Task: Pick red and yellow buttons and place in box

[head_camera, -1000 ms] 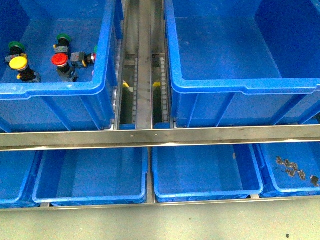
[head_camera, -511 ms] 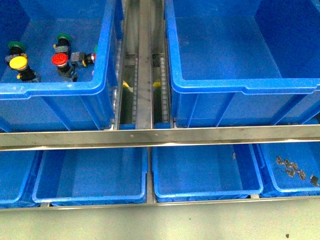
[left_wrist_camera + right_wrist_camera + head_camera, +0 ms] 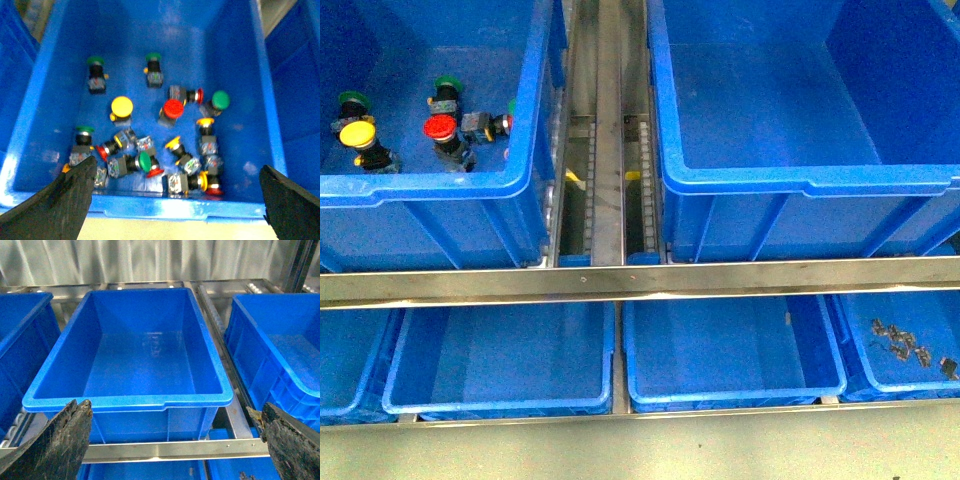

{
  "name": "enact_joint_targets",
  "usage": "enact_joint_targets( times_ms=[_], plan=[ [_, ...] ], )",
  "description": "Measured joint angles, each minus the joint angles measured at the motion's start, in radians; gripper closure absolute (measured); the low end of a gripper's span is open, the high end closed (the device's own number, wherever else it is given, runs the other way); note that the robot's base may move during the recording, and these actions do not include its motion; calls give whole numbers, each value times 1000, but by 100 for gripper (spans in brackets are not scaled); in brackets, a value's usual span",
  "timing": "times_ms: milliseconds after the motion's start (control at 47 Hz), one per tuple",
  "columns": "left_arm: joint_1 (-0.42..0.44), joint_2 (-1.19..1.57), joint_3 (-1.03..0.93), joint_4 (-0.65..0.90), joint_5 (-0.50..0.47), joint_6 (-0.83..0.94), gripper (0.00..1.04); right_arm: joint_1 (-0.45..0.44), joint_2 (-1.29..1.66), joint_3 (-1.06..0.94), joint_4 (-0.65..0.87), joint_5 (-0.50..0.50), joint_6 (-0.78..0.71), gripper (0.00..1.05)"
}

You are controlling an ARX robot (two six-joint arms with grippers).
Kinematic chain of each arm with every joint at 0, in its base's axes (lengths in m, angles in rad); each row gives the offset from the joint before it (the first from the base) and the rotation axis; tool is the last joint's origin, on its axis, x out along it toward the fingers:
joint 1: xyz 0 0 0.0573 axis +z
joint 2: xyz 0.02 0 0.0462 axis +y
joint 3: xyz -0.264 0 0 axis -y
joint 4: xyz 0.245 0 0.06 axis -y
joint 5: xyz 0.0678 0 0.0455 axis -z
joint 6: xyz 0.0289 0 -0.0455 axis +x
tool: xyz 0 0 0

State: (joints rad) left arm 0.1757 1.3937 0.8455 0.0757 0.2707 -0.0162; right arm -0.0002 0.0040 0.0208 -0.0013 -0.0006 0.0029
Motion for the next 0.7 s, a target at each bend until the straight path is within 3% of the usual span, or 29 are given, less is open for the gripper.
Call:
enact_joint_targets(
  times_ms=[191, 702],
  plan=[
    [-20, 395, 246, -56, 34, 202, 8, 0, 0, 0, 0, 0, 0, 6],
    [-78, 817, 684, -148, 12, 346, 8, 0, 0, 0, 0, 0, 0, 6]
  ],
)
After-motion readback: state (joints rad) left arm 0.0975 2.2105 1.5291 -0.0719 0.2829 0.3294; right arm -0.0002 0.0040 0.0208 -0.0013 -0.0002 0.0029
